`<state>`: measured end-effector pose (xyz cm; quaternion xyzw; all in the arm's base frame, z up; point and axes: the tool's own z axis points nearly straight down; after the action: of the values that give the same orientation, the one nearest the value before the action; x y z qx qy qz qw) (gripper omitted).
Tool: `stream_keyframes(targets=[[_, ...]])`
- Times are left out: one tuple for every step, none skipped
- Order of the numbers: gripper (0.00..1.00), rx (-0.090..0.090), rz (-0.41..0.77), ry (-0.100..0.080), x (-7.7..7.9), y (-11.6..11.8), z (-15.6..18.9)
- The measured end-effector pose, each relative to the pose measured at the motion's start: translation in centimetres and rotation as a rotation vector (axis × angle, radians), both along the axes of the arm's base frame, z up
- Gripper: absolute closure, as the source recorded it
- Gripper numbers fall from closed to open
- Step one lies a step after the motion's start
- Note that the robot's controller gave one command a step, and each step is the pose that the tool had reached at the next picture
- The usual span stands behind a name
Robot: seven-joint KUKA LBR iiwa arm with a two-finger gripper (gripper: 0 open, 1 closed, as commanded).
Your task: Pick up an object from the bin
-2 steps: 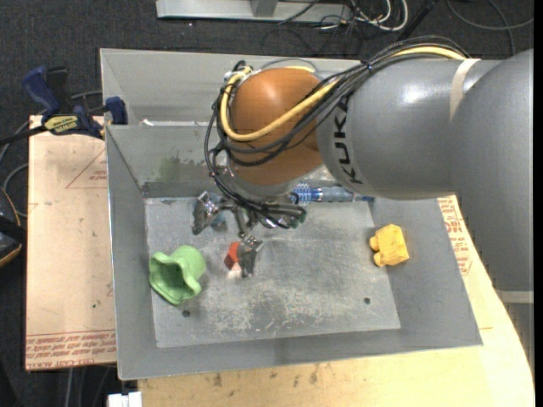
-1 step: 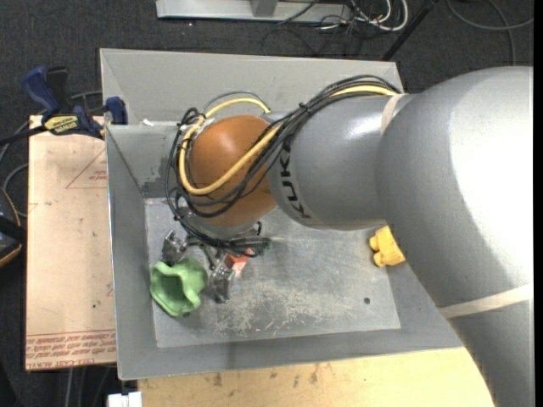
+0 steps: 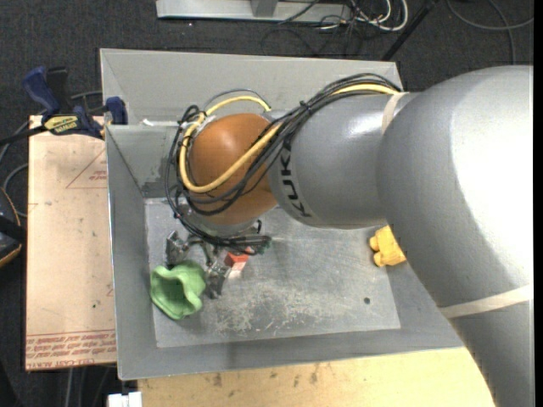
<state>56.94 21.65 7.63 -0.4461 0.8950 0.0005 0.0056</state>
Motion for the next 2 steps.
stream_keyframes(targets=[[1.0, -0.001, 0.08, -0.002, -1.2, 1.4, 16.6], [1.0, -0.006, -0.078, 0.017, -5.4, -0.1, 8.1]])
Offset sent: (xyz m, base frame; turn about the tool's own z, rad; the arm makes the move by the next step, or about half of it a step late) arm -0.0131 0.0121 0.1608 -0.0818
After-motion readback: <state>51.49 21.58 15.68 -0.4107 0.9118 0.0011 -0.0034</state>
